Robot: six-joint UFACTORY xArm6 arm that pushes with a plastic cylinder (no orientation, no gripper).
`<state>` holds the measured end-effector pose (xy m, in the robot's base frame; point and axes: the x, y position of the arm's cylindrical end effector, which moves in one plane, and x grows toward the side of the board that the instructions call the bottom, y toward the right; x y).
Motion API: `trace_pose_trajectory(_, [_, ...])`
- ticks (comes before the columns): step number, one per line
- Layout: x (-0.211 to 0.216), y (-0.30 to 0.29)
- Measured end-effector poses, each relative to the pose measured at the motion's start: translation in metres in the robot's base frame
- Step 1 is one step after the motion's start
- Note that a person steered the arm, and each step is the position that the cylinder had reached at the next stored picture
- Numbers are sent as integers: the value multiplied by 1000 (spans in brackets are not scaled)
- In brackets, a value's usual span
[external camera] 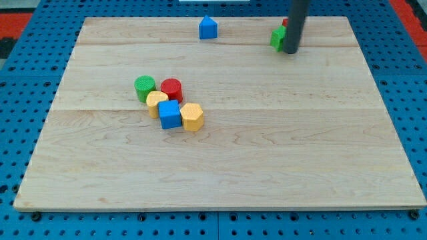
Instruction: Drag the blue cube towards top
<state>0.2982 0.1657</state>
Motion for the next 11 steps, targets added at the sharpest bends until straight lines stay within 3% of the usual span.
trace_pose_trajectory(1, [40, 2])
trace_pose_trajectory(2, [146, -51])
trace_pose_trajectory(3, [225, -139])
trace_pose_trajectory(4, [227, -242])
trace_pose_trajectory(8, [83, -248])
trace_pose_trajectory(10, [30, -281])
trace_pose_trajectory(11, [19, -264])
